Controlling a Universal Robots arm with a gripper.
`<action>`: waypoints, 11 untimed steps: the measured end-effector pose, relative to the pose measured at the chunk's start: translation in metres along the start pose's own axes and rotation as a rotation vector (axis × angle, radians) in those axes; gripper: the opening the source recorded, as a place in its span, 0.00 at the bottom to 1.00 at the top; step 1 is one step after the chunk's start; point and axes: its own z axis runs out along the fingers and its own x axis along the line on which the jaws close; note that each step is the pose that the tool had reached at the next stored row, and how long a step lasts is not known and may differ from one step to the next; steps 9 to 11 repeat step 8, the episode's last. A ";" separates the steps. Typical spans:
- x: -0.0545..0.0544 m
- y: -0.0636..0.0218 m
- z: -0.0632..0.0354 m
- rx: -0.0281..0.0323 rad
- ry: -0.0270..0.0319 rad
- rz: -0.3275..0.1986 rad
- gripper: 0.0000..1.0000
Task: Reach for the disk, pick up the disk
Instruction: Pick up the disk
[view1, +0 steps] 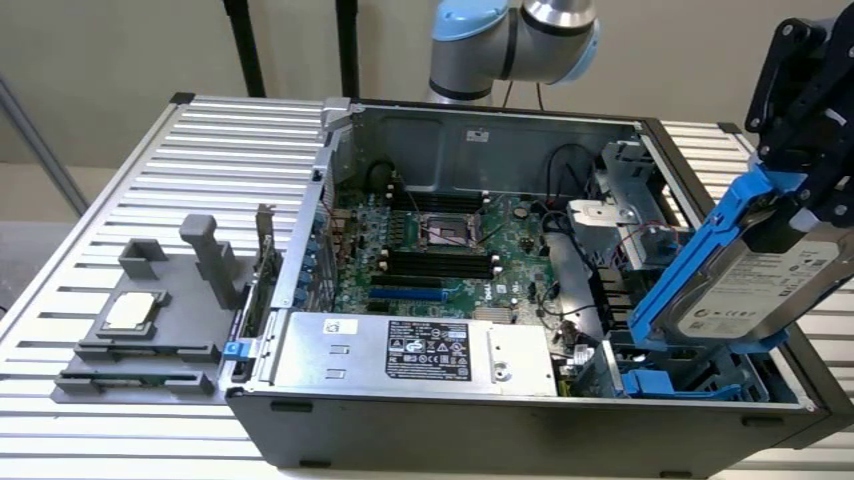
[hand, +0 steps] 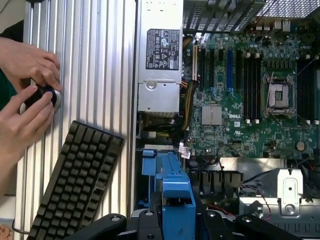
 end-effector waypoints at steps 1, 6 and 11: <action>0.000 0.0000 0.0000 0.0000 0.0000 0.000 0.33; 0.000 -0.0001 0.0002 0.0000 -0.0003 0.000 0.33; 0.000 -0.0001 0.0001 0.0000 -0.0002 0.000 0.33</action>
